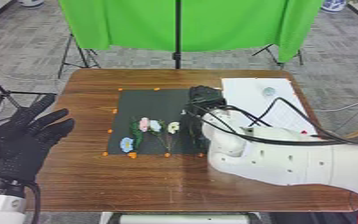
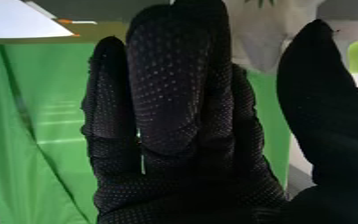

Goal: Arrange flowers

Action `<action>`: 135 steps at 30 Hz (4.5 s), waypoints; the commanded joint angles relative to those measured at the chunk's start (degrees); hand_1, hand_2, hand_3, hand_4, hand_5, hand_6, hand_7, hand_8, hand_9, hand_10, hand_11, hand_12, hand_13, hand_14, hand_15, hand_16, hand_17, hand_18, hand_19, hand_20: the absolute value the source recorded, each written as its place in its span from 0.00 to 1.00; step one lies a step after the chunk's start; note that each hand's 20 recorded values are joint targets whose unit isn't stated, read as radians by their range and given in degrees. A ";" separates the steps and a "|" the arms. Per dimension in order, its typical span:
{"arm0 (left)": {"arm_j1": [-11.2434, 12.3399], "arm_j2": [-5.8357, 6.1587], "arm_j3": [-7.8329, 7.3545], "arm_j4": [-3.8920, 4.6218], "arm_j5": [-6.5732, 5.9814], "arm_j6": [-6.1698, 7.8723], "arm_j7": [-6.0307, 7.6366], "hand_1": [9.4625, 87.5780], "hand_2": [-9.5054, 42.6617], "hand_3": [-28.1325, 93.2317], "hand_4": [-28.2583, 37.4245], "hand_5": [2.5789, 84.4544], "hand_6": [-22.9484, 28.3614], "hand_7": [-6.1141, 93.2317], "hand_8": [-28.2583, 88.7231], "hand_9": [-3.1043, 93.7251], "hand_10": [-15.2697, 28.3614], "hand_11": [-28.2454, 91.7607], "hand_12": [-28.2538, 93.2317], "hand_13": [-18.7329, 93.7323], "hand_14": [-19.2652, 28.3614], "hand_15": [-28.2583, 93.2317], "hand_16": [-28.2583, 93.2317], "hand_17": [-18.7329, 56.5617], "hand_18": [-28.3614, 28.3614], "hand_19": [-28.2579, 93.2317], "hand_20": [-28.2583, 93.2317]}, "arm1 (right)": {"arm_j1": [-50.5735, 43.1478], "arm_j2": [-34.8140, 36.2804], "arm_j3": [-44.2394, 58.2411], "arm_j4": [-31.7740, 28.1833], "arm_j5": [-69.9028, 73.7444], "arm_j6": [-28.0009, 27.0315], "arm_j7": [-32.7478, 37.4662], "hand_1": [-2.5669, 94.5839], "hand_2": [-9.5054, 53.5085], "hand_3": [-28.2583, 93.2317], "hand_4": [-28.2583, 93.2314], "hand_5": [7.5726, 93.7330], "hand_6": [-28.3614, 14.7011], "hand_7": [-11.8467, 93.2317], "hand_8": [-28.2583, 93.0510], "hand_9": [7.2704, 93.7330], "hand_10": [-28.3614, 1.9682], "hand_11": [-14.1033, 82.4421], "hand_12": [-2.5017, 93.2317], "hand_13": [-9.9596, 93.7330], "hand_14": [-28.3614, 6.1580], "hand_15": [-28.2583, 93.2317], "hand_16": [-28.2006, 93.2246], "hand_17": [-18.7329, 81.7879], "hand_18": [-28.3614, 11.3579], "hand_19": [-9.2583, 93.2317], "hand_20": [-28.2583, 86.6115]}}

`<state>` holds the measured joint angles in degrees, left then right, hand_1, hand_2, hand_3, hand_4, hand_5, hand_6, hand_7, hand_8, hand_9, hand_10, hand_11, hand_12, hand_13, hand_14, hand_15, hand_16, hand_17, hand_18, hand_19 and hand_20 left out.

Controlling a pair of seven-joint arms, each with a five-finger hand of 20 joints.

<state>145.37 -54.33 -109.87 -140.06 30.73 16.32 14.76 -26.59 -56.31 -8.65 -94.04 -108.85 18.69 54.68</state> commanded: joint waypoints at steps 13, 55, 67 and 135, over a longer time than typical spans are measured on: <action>1.12 -0.26 0.40 -0.08 -0.24 0.82 -0.51 0.12 0.34 0.86 0.00 0.38 0.60 0.22 0.16 0.35 0.81 0.50 0.32 0.40 1.00 0.75 0.12 0.22 1.00 0.74 0.54 | 2.43 1.14 0.61 -0.90 0.68 1.53 0.74 0.40 0.00 0.86 0.02 0.73 0.67 0.25 0.14 0.91 0.60 0.40 0.19 0.94 0.69 0.68 0.39 0.64 0.25 1.00 0.18; -1.10 1.24 2.63 0.38 -1.26 -0.30 2.82 0.13 0.35 0.86 0.00 0.38 0.61 0.20 0.17 0.35 0.82 0.48 0.34 0.39 1.00 0.73 0.13 0.22 1.00 0.74 0.54 | 1.64 12.04 17.01 19.07 21.72 -26.88 -2.15 0.34 0.05 0.86 0.02 0.21 0.74 0.23 0.14 0.80 0.44 0.46 0.19 0.89 0.69 0.75 0.38 0.68 0.28 1.00 0.18; -0.18 0.95 2.58 0.11 -1.30 -0.04 3.75 0.13 0.35 0.86 0.00 0.38 0.62 0.20 0.17 0.35 0.82 0.48 0.34 0.39 1.00 0.73 0.13 0.22 1.00 0.74 0.54 | -0.71 10.88 19.36 21.01 21.27 -31.63 -0.09 0.34 0.06 0.85 0.02 0.28 0.73 0.22 0.14 0.78 0.43 0.44 0.18 0.88 0.67 0.75 0.38 0.68 0.28 1.00 0.15; -1.89 0.64 2.41 0.71 -1.17 -0.24 0.23 0.14 0.35 0.86 0.00 0.38 0.62 0.19 0.17 0.35 0.83 0.47 0.34 0.39 1.00 0.72 0.14 0.22 1.00 0.74 0.54 | -8.49 11.18 8.52 -7.28 0.63 -5.56 -6.09 0.58 0.00 0.83 0.00 0.86 0.71 0.36 0.28 1.00 0.78 0.30 0.33 1.00 0.79 0.58 0.42 0.66 0.36 1.00 0.23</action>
<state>142.60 -53.21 -107.39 -139.59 29.76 15.97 15.19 -35.15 -45.10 1.28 -99.50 -106.44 11.68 48.46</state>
